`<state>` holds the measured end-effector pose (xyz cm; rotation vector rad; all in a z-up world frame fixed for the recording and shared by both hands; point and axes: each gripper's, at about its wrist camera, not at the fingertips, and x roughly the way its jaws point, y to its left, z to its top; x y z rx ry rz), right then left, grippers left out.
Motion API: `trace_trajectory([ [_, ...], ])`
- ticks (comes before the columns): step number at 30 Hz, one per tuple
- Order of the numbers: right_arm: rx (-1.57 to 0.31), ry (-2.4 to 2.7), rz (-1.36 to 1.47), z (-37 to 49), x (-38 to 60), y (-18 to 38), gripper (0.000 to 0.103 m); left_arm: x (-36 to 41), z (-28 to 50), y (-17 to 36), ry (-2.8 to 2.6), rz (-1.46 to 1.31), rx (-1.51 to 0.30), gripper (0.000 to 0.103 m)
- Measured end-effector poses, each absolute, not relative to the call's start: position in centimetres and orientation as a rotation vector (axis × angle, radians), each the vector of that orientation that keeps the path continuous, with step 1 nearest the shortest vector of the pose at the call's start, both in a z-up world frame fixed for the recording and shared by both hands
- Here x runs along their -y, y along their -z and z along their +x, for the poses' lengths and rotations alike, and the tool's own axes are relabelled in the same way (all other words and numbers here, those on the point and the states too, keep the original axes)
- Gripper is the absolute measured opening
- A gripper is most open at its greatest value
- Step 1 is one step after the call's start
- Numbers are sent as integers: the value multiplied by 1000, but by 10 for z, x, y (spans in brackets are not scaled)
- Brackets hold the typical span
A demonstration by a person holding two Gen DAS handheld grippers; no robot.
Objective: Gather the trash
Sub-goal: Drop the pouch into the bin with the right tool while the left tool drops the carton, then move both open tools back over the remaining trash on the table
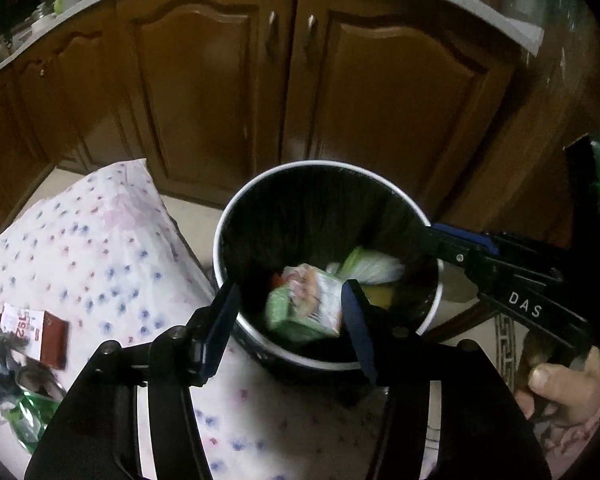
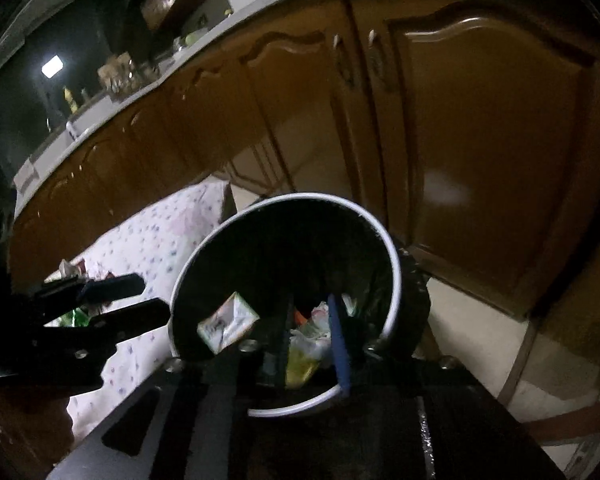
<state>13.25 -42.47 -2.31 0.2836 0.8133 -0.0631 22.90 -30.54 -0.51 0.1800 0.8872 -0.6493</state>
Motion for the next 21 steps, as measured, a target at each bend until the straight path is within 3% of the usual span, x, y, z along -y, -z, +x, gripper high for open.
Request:
trace_trajectory([
  [11, -714, 37, 384, 103, 403, 9, 75, 241, 195, 3, 592, 30, -862, 59],
  [17, -682, -17, 395, 87, 363, 5, 89, 182, 170, 7, 513, -60, -843, 59],
  [21, -680, -71, 415, 82, 333, 10, 91, 141, 155, 10, 449, -109, -837, 60],
])
